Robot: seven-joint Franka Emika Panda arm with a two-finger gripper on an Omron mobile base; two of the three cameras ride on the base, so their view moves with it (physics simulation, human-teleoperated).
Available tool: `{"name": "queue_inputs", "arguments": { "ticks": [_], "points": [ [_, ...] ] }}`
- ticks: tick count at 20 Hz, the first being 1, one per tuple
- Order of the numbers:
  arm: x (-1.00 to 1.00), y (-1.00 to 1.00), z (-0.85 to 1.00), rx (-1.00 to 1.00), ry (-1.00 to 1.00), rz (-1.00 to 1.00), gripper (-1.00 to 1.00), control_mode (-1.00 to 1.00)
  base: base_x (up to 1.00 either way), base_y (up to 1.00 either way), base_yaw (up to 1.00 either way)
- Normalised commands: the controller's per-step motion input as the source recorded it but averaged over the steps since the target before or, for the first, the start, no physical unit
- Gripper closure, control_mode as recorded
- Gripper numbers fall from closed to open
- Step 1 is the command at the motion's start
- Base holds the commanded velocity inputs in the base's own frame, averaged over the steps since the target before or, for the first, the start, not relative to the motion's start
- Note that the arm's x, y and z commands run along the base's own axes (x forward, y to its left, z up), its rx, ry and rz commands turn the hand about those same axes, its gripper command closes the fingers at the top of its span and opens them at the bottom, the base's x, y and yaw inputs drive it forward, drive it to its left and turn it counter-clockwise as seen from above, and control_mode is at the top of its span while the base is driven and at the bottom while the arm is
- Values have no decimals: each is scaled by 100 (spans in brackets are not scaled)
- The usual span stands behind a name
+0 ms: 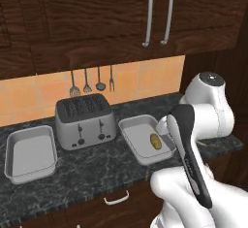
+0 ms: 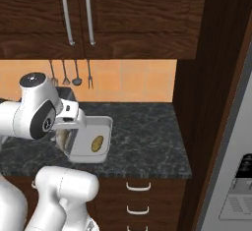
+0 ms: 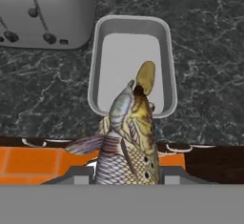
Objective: Place one potato and one fish in each tupperware on the nearby counter, to pack two identical lunches.
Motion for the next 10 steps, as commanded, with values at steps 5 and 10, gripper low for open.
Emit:
{"name": "queue_inputs", "arguments": {
  "ticks": [5,10],
  "points": [
    [100,18,-44,2,19,0,100,-100,0,0,0],
    [73,19,2,-2,41,0,100,-100,0,0,0]
  ]
}}
